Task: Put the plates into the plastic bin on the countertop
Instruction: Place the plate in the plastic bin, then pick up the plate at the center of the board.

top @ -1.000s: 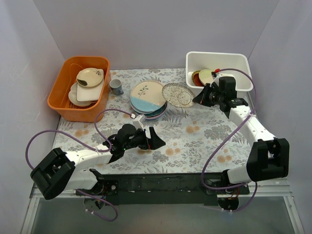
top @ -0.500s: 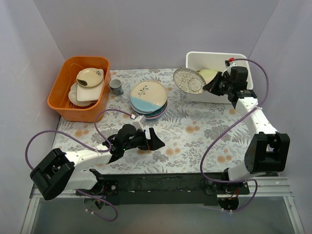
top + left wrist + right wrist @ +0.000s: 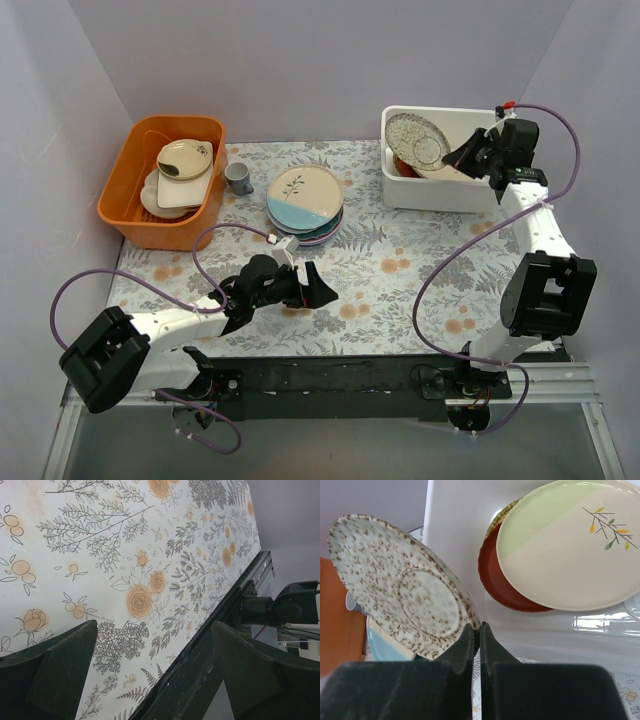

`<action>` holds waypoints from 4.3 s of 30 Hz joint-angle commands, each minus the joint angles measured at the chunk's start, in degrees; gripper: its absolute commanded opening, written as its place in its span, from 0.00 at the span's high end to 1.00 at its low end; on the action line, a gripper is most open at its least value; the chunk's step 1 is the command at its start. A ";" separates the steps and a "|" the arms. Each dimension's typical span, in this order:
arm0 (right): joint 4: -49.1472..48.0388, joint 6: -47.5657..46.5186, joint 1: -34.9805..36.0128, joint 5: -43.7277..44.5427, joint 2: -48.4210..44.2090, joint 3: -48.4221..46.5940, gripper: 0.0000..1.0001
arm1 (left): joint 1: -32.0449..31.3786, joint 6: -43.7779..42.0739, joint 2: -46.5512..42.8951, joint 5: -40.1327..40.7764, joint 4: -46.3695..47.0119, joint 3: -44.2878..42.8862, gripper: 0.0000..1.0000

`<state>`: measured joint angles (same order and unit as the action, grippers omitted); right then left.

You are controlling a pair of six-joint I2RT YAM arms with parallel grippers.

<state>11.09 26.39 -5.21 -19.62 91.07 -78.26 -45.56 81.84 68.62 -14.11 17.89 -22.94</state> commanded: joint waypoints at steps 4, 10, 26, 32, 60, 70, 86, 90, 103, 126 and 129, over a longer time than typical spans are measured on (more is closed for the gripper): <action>-4.32 2.00 -0.15 -1.66 1.30 -5.15 0.99 | -0.32 -0.72 -2.35 1.10 -0.75 -0.09 0.02; -6.17 1.91 -0.50 0.63 4.03 -5.67 0.99 | -0.32 -0.81 -1.74 1.36 -0.67 -0.09 0.02; -0.11 -1.95 -1.03 4.94 17.04 -21.32 0.99 | -0.32 -1.86 -0.68 1.45 -1.72 -0.62 0.02; 0.16 -4.77 -1.64 7.49 19.23 -22.73 0.99 | -0.32 -1.95 -1.12 1.89 -1.72 -0.09 0.02; 1.30 -9.43 -1.91 3.19 30.31 -26.33 0.99 | -0.32 -1.95 -1.47 2.16 -2.42 0.35 0.02; 2.27 -9.61 -1.91 2.57 31.19 -26.95 0.99 | -0.32 -2.04 -1.12 2.07 -2.68 -0.18 0.02; -5.27 -6.62 -2.17 1.68 23.66 -17.66 0.49 | -0.32 -2.13 -3.84 3.56 -7.25 -1.84 0.02; -10.56 -6.00 -2.17 5.19 16.70 -10.87 0.34 | -0.23 -2.04 -5.77 4.35 -8.13 -2.02 0.02; -25.33 -4.42 -1.73 2.66 4.12 -0.31 0.07 | -0.23 -0.72 -5.52 8.74 -13.58 -5.45 0.02; -19.27 -6.18 9.68 -1.04 -6.86 6.89 0.04 | 6.36 2.27 2.92 0.49 -13.58 -9.67 0.02; -18.30 -6.70 11.79 -1.39 -8.71 9.43 0.04 | 8.64 1.04 3.36 0.05 -15.33 -11.25 0.02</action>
<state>-8.12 20.91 4.05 -19.66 85.49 -71.09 -39.51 83.64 71.85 -11.51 3.25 -30.68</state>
